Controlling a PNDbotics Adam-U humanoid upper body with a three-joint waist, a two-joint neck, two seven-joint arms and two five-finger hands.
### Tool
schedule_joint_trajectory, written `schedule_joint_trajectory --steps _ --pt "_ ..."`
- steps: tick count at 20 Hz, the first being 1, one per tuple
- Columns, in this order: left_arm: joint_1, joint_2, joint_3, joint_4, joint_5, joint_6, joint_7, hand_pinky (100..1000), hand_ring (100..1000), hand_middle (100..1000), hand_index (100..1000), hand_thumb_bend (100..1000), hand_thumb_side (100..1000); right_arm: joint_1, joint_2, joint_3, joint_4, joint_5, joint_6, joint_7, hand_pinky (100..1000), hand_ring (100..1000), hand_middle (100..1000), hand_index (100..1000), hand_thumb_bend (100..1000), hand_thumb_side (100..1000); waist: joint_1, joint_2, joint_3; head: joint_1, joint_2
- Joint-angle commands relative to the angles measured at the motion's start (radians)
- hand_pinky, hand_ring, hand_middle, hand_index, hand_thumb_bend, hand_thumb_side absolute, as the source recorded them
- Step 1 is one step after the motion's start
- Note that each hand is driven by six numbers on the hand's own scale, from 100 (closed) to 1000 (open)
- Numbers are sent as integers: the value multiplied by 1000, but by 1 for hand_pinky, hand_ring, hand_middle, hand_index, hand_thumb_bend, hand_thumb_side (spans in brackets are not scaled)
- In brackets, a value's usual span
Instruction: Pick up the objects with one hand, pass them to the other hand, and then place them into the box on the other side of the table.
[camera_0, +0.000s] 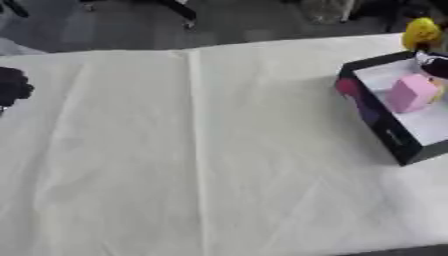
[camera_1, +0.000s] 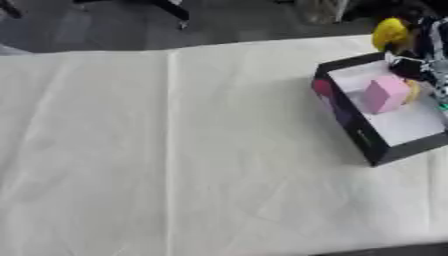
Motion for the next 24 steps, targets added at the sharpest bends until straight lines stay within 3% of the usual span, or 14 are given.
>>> schedule_joint_trajectory --steps 1,3,7,10,14,17,21,24 --pt "-2 2 18 -25 -10 -2 7 707 627 589 668 677 650 -15 -35 -5 61 49 -7 119 777 460 445 851 468 248 7 -30 3 -7 -2" --pt "3 -2 21 -24 -13 -2 7 707 628 589 668 677 650 -10 -36 -12 90 84 -3 195 796 522 519 885 519 273 6 -31 5 -7 -2" --pt "8 -11 25 -27 -19 -5 2 707 629 591 669 679 648 13 -44 -31 99 127 4 275 830 653 694 973 776 508 3 -33 8 -5 -2" --pt "12 -16 29 -27 -22 -6 1 707 629 591 669 678 648 40 -57 -52 42 154 11 268 852 696 757 1000 819 555 0 -33 8 -1 -2" --pt "17 -23 34 -26 -34 -5 5 706 630 592 669 678 648 94 -61 -98 -95 146 38 207 859 673 758 1000 818 563 -5 -32 4 8 -2" --pt "20 -29 43 -28 -47 -5 14 706 631 592 669 678 647 143 -38 -139 -211 110 70 140 847 614 709 1000 774 529 -8 -32 -3 20 -2" --pt "27 -42 59 -35 -77 -5 48 706 634 595 671 674 643 232 47 -203 -440 21 87 -10 824 558 618 1000 701 459 -10 -32 -13 48 -2" --pt "29 -56 72 -45 -112 -7 90 708 641 602 675 666 640 295 134 -221 -612 -46 66 -101 812 547 586 988 641 471 -10 -31 -17 73 -2"
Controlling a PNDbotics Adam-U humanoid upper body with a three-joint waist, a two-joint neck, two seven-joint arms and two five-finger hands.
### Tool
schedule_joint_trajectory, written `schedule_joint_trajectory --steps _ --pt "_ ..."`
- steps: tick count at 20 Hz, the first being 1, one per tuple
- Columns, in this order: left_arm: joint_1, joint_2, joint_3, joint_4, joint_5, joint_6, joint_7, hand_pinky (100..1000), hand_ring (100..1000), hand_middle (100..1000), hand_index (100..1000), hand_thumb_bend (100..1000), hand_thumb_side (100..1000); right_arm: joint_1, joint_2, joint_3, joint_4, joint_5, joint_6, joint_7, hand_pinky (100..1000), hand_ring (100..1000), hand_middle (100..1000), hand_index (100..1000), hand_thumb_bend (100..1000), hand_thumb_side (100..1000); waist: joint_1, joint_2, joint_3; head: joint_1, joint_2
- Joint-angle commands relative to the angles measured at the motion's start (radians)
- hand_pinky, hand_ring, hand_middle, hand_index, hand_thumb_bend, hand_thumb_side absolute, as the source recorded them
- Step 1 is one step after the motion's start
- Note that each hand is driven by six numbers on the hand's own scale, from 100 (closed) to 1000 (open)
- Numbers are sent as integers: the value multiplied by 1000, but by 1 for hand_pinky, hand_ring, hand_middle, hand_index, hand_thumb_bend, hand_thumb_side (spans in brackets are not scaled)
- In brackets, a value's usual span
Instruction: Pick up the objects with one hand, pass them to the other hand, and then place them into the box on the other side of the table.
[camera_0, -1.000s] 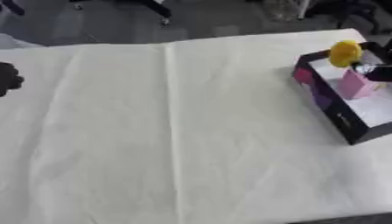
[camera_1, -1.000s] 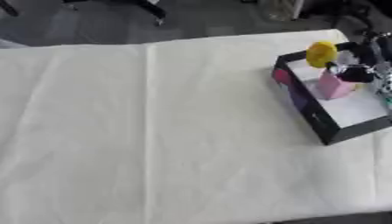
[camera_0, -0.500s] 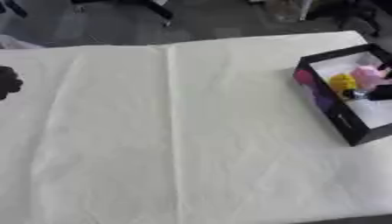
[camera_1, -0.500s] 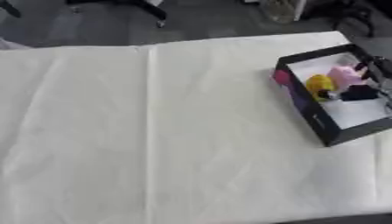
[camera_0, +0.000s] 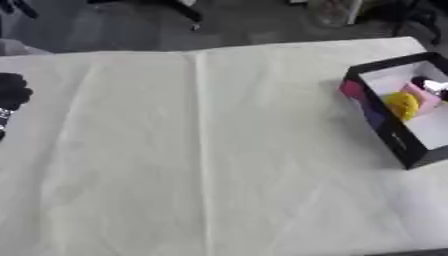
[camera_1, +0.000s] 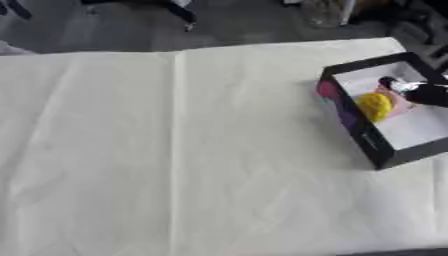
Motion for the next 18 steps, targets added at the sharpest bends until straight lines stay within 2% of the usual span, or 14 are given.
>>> schedule_joint_trajectory --steps 1,4,5,6,8,10,14,18 --pt "-6 -4 24 -31 -38 -4 49 709 643 603 676 665 640 34 63 -31 -191 -59 -18 -91 810 547 582 984 631 478 -9 -23 -4 29 -2" --pt "-4 -22 35 -45 -66 -9 99 711 648 608 681 653 642 79 150 -31 -335 -62 -31 -146 807 554 579 967 596 511 -8 -23 -10 55 -2" --pt "-3 -27 38 -49 -73 -11 113 712 652 612 687 649 651 91 176 -28 -374 -59 -35 -157 803 552 574 956 720 545 -8 -22 -11 61 -2" --pt "0 -33 40 -53 -79 -13 127 712 653 613 691 636 651 101 206 -20 -413 -57 -41 -163 802 552 573 953 560 537 -8 -22 -14 68 -2" --pt "5 -46 44 -62 -97 -18 152 714 659 618 700 623 658 115 261 -1 -465 -52 -52 -163 798 552 573 954 548 551 -8 -23 -17 79 -2" --pt "9 -59 44 -70 -118 -20 171 714 664 622 708 616 661 122 317 24 -480 -65 -73 -161 792 543 566 962 545 555 -8 -21 -17 85 -2" --pt "27 -80 40 -76 -139 -25 185 718 679 636 722 619 680 149 419 87 -485 -164 -118 -139 781 528 556 980 541 557 -7 -17 -21 88 -2" --pt "42 -91 34 -74 -159 -31 194 723 696 657 760 643 707 179 467 114 -469 -195 -139 -112 776 514 545 988 552 571 -6 -13 -23 82 -2"
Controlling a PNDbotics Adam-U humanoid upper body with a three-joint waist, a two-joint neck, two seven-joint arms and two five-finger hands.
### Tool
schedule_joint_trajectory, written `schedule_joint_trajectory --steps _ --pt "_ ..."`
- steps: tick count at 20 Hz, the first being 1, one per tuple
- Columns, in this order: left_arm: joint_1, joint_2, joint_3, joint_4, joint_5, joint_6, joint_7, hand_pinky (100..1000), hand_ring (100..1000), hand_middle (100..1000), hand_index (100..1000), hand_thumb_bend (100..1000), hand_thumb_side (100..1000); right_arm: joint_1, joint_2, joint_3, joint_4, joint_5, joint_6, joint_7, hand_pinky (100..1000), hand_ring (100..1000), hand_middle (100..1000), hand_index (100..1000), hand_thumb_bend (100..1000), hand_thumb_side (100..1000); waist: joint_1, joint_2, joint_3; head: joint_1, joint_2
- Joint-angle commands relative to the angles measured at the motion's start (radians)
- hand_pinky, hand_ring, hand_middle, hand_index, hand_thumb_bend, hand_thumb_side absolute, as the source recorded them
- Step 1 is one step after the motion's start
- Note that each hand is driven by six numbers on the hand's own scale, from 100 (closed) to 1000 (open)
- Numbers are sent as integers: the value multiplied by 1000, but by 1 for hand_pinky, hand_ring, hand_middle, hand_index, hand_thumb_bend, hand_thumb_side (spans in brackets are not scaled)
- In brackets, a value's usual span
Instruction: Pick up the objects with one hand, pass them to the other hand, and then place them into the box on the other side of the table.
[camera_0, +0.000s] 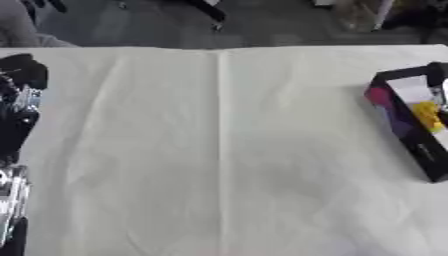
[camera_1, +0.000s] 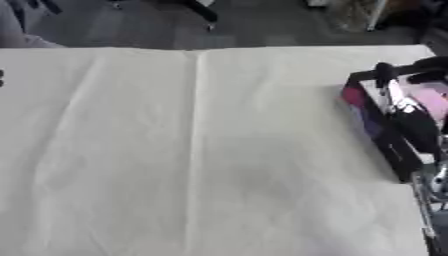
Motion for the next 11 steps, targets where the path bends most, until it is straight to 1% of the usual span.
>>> schedule_joint_trajectory --steps 1,3,5,7,8,11 --pt "3 3 -1 -20 -20 -9 9 727 703 666 774 648 742 6 16 11 -6 -14 -15 20 776 513 545 988 551 577 -6 -13 -4 -6 -2" --pt "10 -7 2 -26 -23 -21 26 729 707 670 785 633 784 11 20 3 -3 -6 -18 19 775 513 544 984 548 577 -6 -14 -2 -11 -2" --pt "11 -19 3 -28 -20 -33 52 738 724 690 812 609 903 12 26 -4 -1 -6 -16 9 773 511 540 973 539 575 -5 -14 0 -15 -2" --pt "11 -26 -1 -32 -18 -52 71 747 737 710 830 579 1000 7 24 -1 -2 -10 -17 9 773 511 540 966 535 577 -5 -13 2 -15 -2" --pt "13 -28 -4 -32 -19 -60 74 755 748 728 843 551 1000 5 24 1 -2 -10 -17 13 772 509 538 964 531 577 -4 -15 1 -15 -2" --pt "21 -36 -10 -29 -26 -79 73 764 760 746 864 505 1000 4 28 2 -2 -4 -15 25 771 505 532 957 531 579 -4 -20 -3 -15 -2"
